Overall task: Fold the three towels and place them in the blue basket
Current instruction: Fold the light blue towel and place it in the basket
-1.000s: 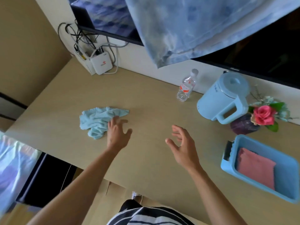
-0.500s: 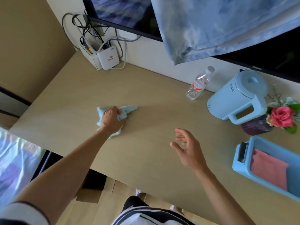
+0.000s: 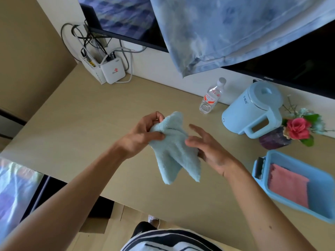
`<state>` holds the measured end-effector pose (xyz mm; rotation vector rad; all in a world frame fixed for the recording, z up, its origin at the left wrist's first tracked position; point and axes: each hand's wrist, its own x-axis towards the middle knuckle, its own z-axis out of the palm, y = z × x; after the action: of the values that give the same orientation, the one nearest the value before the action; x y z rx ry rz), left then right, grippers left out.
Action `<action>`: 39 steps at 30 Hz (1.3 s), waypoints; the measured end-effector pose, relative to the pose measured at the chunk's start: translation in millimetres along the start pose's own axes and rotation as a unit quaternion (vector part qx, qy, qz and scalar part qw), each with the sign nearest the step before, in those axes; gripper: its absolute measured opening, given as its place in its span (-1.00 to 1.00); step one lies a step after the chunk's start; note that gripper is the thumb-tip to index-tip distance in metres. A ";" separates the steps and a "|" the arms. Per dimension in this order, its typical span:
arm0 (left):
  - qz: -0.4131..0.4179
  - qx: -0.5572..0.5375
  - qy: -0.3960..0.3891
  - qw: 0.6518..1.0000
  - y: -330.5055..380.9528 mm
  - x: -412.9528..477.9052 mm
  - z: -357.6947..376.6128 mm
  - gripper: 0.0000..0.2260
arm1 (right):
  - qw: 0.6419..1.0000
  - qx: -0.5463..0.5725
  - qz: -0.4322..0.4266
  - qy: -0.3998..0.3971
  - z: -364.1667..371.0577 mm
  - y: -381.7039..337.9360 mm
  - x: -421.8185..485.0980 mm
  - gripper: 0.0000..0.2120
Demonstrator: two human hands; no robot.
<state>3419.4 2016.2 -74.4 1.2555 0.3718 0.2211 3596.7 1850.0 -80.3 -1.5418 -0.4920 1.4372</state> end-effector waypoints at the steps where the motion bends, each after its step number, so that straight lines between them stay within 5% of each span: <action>1: 0.002 -0.004 -0.010 1.000 0.4 1.3 5.6 -0.77 | 0.999 0.039 0.007 -0.030 -4.7 -2.2 -1.9 -0.15; 5: 0.002 0.020 -0.045 0.999 -1.3 7.2 23.6 -0.74 | 0.987 0.149 -0.015 -0.049 -18.5 -10.7 -7.8 -0.16; 9: 0.010 -0.002 -0.040 0.999 0.6 8.5 37.0 -0.73 | 0.988 0.140 -0.043 -0.042 -24.2 -25.6 -14.1 -0.36; 13: 0.008 -0.081 0.000 0.997 6.6 15.3 39.6 -0.52 | 0.986 0.136 -0.096 -0.024 -34.1 -33.4 -21.8 -0.26; 18: -0.056 0.125 -0.026 0.990 18.5 22.6 31.0 -0.18 | 0.980 0.104 -0.165 -0.038 -45.7 -43.4 -32.2 -0.24; 20: -0.087 0.254 -0.066 0.961 25.3 27.4 33.0 -0.27 | 0.980 0.080 -0.179 -0.043 -47.8 -46.6 -35.2 -0.23; 24: -0.090 0.427 -0.097 0.895 32.3 36.8 35.6 -0.80 | 0.984 0.034 -0.173 -0.038 -53.6 -48.0 -37.0 -0.24; 30: -0.020 0.392 -0.136 0.910 49.3 42.1 51.4 -0.90 | 0.995 0.033 -0.060 -0.077 -67.0 -46.3 -34.1 -0.29; 39: -0.040 0.476 -0.130 0.869 46.5 52.3 31.7 -0.74 | 0.997 -0.054 -0.056 0.012 -73.6 -49.2 -29.9 -0.88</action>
<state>3481.7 2021.2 -29.7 2.2106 0.2980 -0.2486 3672.5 1823.4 -32.7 -1.5890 -0.6408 1.3243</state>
